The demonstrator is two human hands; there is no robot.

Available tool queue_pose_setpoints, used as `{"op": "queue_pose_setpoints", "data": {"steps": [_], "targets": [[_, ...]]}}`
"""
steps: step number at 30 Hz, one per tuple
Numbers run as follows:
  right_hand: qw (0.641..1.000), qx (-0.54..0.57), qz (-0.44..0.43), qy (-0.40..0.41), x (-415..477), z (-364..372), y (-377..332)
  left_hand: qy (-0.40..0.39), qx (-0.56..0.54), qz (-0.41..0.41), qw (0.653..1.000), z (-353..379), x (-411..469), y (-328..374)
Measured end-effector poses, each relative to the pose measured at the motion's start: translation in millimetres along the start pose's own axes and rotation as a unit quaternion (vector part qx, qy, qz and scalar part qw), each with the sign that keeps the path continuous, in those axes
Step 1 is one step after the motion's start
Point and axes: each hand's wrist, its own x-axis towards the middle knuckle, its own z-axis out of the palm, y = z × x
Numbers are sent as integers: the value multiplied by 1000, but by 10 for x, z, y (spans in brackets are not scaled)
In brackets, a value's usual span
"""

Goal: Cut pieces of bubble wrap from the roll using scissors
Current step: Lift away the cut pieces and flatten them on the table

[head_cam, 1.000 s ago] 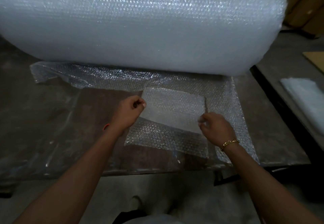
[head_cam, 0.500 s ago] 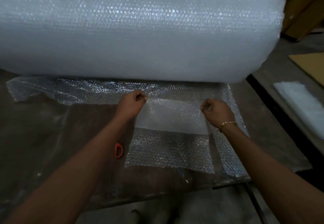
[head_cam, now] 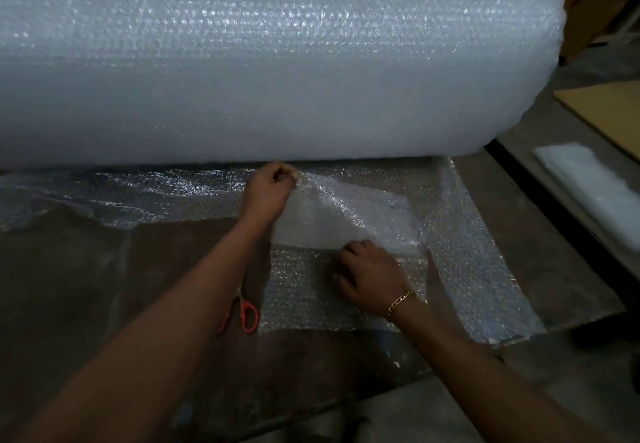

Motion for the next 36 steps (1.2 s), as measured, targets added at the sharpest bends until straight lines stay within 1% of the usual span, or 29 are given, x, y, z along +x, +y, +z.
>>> {"op": "queue_pose_setpoints", "data": {"steps": [3, 6, 7, 8, 9, 10, 11, 12, 13, 14, 15, 16, 18, 20, 21, 22, 24, 25, 27, 30, 32, 34, 35, 36], "targets": [[998, 10, 41, -52, -72, 107, 9, -7, -13, -3, 1000, 3, 41, 5], [997, 11, 43, -66, -126, 133, 25, 7, -27, -12, 1000, 4, 95, 18], [997, 15, 44, -67, -133, 131, 27, 25, 4, -5, 1000, 6, 101, 12], [996, 21, 48, -66, -136, 121, 28, 55, 85, 26, 995, 12, 75, 23], [996, 27, 52, -63, -138, 120, 32, 81, 191, 79, 975, 27, 22, 28], [996, 31, 54, -61, -143, 111, 31, 96, 290, 142, 942, 53, -58, 38], [996, 34, 52, -59, -147, 104, 31, 93, 346, 204, 911, 106, -155, 43], [996, 36, 51, -61, -147, 95, 35, 59, 370, 248, 894, 181, -260, 38], [996, 39, 51, -63, -148, 85, 34, 1, 376, 275, 885, 258, -359, 4], [995, 44, 55, -68, -147, 78, 32, -69, 385, 279, 877, 341, -440, -57], [995, 50, 59, -71, -147, 75, 29, -134, 410, 269, 861, 423, -506, -119], [994, 58, 63, -72, -149, 72, 25, -180, 440, 252, 843, 495, -551, -175], [993, 61, 62, -74, -156, 84, 24, -222, 495, 211, 813, 600, -576, -242], [994, 49, 59, -82, -175, 99, 32, -208, 532, 209, 793, 654, -567, -239], [993, 46, 60, -87, -186, 101, 35, -189, 537, 217, 793, 661, -559, -211], [993, 44, 61, -94, -198, 98, 40, -166, 521, 213, 810, 652, -538, -194], [992, 46, 62, -97, -220, 77, 50, -110, 433, 175, 878, 571, -487, -151], [992, 52, 63, -97, -228, 69, 55, -83, 391, 157, 903, 501, -461, -130], [991, 61, 66, -97, -238, 52, 63, -36, 343, 145, 927, 323, -408, -99], [990, 70, 67, -100, -232, 42, 79, 38, 292, 155, 943, 8, -383, -54], [989, 72, 73, -110, -219, 37, 89, 86, 285, 166, 940, -205, -382, -34], [989, 61, 78, -111, -205, 11, 68, 129, 295, 183, 929, -418, -406, -11], [992, 45, 78, -92, -197, -15, 38, 147, 302, 193, 922, -518, -433, 3], [996, 29, 73, -49, -182, -45, -12, 161, 310, 204, 915, -613, -472, 21]]}}
